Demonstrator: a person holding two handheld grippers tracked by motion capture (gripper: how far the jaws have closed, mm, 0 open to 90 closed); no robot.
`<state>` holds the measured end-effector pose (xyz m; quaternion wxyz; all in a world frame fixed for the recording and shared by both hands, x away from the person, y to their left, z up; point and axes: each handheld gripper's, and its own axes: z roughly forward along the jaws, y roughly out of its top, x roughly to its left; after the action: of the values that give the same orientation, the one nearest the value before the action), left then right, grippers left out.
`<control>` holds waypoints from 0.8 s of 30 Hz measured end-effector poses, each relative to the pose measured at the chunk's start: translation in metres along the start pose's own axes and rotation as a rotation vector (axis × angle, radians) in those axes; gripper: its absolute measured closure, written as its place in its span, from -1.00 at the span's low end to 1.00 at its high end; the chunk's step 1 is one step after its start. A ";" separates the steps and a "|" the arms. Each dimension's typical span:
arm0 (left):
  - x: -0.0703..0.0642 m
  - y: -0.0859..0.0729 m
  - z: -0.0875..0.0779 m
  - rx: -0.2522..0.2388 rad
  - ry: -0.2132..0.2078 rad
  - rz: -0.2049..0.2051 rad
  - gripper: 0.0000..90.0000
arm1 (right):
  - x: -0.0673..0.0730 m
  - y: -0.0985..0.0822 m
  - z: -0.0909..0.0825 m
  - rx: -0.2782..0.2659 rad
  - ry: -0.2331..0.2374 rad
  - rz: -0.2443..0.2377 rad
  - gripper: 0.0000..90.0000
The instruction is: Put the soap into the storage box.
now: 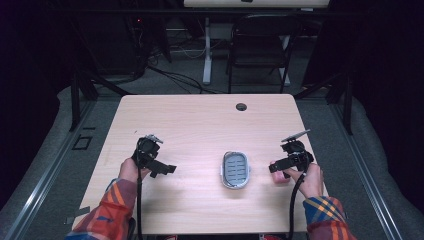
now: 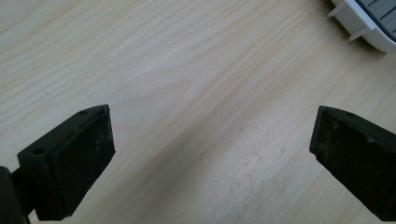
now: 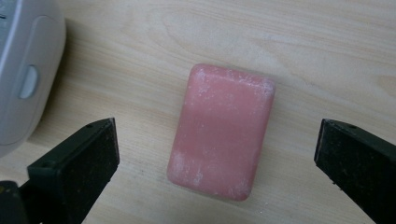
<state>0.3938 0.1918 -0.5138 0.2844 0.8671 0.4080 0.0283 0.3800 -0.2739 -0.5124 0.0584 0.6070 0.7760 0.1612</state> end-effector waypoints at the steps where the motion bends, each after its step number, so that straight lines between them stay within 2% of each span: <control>1: 0.000 0.000 0.000 -0.001 -0.001 0.001 -1.00 | 0.000 0.000 0.002 -0.005 -0.001 0.009 -1.00; 7: 0.000 0.000 0.000 0.002 0.000 0.000 -1.00 | -0.001 0.003 0.008 0.007 -0.019 0.041 -0.86; 10: 0.000 0.000 0.000 0.005 0.000 0.001 -1.00 | -0.002 0.004 0.010 0.020 -0.019 0.042 -0.76; 11: 0.000 0.000 0.000 0.007 0.000 0.002 -1.00 | -0.001 0.004 0.011 0.006 -0.015 0.055 -0.75; 14: -0.001 0.000 0.000 0.008 -0.001 0.004 -1.00 | -0.002 0.005 0.011 0.037 -0.017 0.038 -0.71; 18: 0.000 0.000 0.000 0.009 0.003 0.003 -1.00 | 0.000 0.006 0.016 0.041 -0.044 0.059 -0.66; 19: 0.000 0.000 0.000 0.009 0.005 0.000 -1.00 | 0.000 0.007 0.017 0.058 -0.047 0.054 -0.63; 24: 0.000 0.000 0.000 0.011 0.002 -0.002 -1.00 | 0.005 0.010 0.022 0.062 -0.082 0.062 -0.57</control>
<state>0.3940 0.1921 -0.5142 0.2793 0.8681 0.4095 0.0267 0.3941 -0.2636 -0.5297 0.0664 0.6382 0.7584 0.1140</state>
